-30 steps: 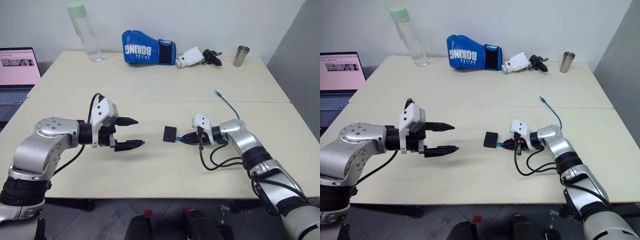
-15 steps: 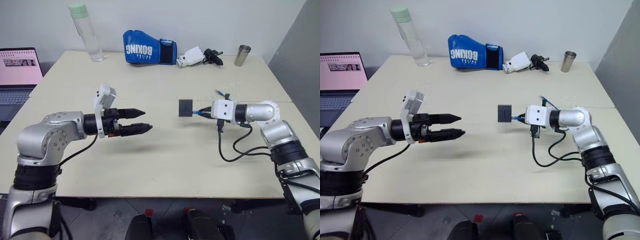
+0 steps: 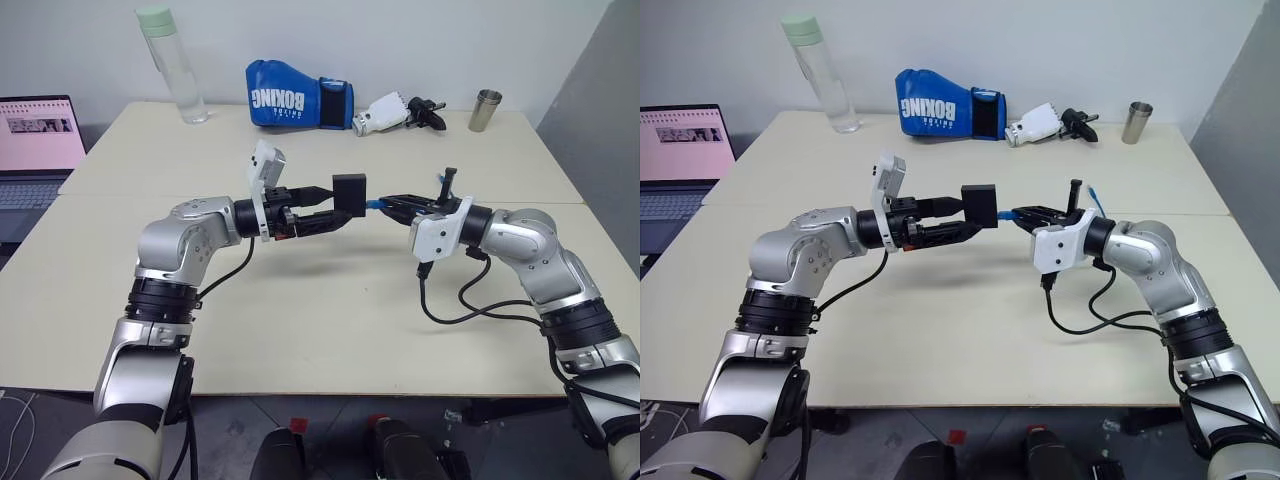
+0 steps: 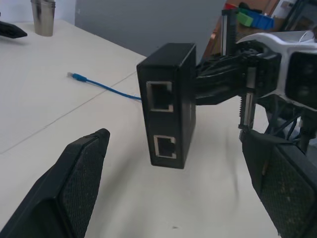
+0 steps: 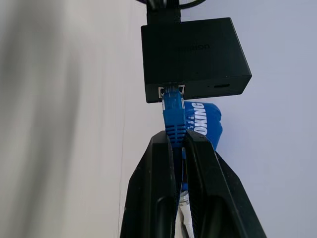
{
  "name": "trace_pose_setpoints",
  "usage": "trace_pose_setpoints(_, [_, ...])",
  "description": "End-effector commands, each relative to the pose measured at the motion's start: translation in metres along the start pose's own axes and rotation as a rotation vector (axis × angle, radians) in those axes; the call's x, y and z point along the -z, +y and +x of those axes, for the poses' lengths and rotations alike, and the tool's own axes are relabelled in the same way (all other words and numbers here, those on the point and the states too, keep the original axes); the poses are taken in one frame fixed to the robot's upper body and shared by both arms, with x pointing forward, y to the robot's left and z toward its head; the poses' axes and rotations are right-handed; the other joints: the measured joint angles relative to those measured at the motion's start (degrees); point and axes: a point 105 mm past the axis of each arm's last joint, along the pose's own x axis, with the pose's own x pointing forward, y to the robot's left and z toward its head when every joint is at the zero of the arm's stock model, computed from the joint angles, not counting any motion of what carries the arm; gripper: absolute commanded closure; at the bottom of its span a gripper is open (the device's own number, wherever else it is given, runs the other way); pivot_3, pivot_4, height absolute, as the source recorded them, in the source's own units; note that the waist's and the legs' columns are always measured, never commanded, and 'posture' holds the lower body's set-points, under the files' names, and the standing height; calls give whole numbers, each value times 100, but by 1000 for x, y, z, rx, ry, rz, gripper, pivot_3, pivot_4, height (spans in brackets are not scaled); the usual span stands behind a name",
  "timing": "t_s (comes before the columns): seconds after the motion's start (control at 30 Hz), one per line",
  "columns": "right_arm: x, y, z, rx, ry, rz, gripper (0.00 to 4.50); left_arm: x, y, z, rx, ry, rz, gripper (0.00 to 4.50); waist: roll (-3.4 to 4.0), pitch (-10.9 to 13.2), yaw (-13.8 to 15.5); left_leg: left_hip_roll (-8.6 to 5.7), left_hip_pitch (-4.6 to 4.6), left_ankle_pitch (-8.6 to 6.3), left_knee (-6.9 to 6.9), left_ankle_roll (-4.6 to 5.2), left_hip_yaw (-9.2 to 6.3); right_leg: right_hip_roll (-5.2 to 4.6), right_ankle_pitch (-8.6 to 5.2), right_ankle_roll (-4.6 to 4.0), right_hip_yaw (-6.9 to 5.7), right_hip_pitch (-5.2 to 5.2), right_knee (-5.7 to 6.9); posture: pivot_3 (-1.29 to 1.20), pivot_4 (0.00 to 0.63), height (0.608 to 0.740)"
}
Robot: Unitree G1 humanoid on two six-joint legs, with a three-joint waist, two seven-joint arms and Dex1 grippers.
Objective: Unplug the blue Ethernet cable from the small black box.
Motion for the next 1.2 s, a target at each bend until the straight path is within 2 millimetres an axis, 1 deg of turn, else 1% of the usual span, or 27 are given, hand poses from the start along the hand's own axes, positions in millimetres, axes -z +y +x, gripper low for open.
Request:
trace_pose_setpoints(0.03, [-12, -14, -2, 58, -22, -43, 4463, -15, -4, 5, 40, -49, 42, 0, 0, 0, -2, 0, 0, 0, 0, 0, 1, 0, 0, 0, 1, 0, 0, 0, 150, 740])
trace_pose_setpoints(0.13, [-10, -11, -1, 50, -15, -15, 4463, -26, -8, 6, 76, -103, -7, 494, 0, 0, -2, 0, -1, 0, 0, 0, 0, 0, 0, 0, 0, 0, 0, 0, 150, 740])
trace_pose_setpoints(0.17, [-10, -10, 0, 49, -13, -12, 4463, -27, -8, 5, 82, -110, -15, 597, 0, 0, -3, 0, -1, 0, 0, 0, -1, 0, 0, 0, 0, 0, 0, 0, 150, 740])
trace_pose_setpoints(0.2, [-9, -10, 0, 50, -11, -4, 4463, -28, -9, 5, 83, -112, -18, 895, 0, 0, -3, 0, -1, 0, 0, 0, 0, 0, 0, 0, 0, 1, 0, 0, 150, 740])
trace_pose_setpoints(0.27, [-8, -9, 0, 49, -8, 3, 4463, -29, -9, 4, 84, -111, -22, 1195, 0, 0, -4, -1, -1, -1, 0, 1, 0, 0, 0, 0, 1, 1, 0, 0, 150, 740])
trace_pose_setpoints(0.33, [-7, -8, 1, 47, -6, 7, 4463, -28, -9, 4, 87, -108, -27, 1719, 0, 0, -4, -1, 0, 0, 0, 1, -1, 0, 0, 0, 0, 1, 0, 0, 150, 740])
trace_pose_setpoints(0.43, [-7, -9, 3, 49, -7, 9, 4463, -25, -12, 3, 98, -99, -38, 2295, 0, 0, -5, -1, -1, 0, 0, 0, -1, 0, 0, 0, 0, 1, 0, 0, 150, 740])
trace_pose_setpoints(0.53, [-9, -11, 4, 52, -15, 7, 4463, -24, -11, 2, 95, -100, -38, 3060, 0, 0, -5, -1, -1, 0, 0, -1, -2, 0, 0, 0, 0, 1, 0, 0, 150, 740])
trace_pose_setpoints(0.6, [-10, -11, 5, 51, -22, 5, 4463, -25, -11, 3, 91, -102, -33, 3464, 0, 0, -5, 0, 0, 0, 0, 0, -1, 0, 0, 0, 0, 1, 0, 0, 150, 740])
trace_pose_setpoints(0.67, [-12, -11, 6, 45, -33, 2, 4463, -26, -10, 3, 90, -107, -34, 3709, 0, 0, -5, -1, 0, 0, 0, -1, -1, 0, 0, 0, 0, 1, 0, 0, 150, 740])
trace_pose_setpoints(0.77, [-17, -11, 8, 32, -54, 5, 4463, -25, -11, 5, 90, -96, -22, 3719, 0, 0, -5, 0, 0, 0, 0, 0, -1, 0, 0, 0, 0, 1, 0, 0, 150, 740])
trace_pose_setpoints(0.83, [-19, -12, 8, 22, -63, 35, 3756, -24, -11, 6, 88, -82, -18, 3719, 0, 0, -4, 0, 0, 0, 0, 0, -1, 0, 0, 1, 0, 1, 0, 0, 150, 740])
trace_pose_setpoints(0.87, [-19, -14, 8, 16, -67, 63, 3620, -23, -12, 5, 96, -72, -10, 3719, 0, 0, -5, -1, 0, 0, 0, -1, -1, 0, 0, 0, 0, 1, 0, 0, 150, 740])
trace_pose_setpoints(0.93, [-20, -17, 6, 7, -74, 106, 3119, -22, -13, 4, 110, -62, 0, 3719, 0, 0, -5, 0, 0, 0, 0, -1, -2, 0, 0, 0, 0, 1, 0, 0, 150, 740])
trace_pose_setpoints(0.97, [-20, -18, 3, -12, -79, 153, 2944, -22, -13, 2, 111, -57, 9, 3719, 0, 0, -5, 0, 0, 1, 0, -1, -2, 0, 0, 0, 0, 0, 1, 0, 150, 740])
trace_pose_setpoints(1.03, [-21, -22, -10, -63, -95, 317, 2461, -25, -12, -3, 118, -48, 28, 3719, 1, 1, -3, 0, 0, 1, 0, -2, -2, 0, 0, 0, -1, 1, 0, 0, 150, 740])
trace_pose_setpoints(1.07, [-22, -22, -15, -92, -103, 402, 2323, -26, -12, -4, 123, -44, 37, 3719, 2, 1, -2, 0, -1, 1, 0, -2, -2, 0, 0, 0, -1, 1, 0, 0, 150, 740])
trace_pose_setpoints(1.13, [-21, -25, -24, -141, -103, 592, 1895, -28, -13, -7, 140, -42, 51, 3719, 4, 2, 3, 1, -1, 1, 0, -1, -4, 0, 0, 0, -3, 2, 0, 0, 150, 740])
trace_pose_setpoints(1.2, [-20, -34, -31, -190, -112, 847, 1449, -29, -15, -8, 154, -38, 68, 3719, 4, 2, 10, 1, 1, -1, 1, 1, -7, -1, 0, 0, -6, 6, -1, 0, 150, 740])
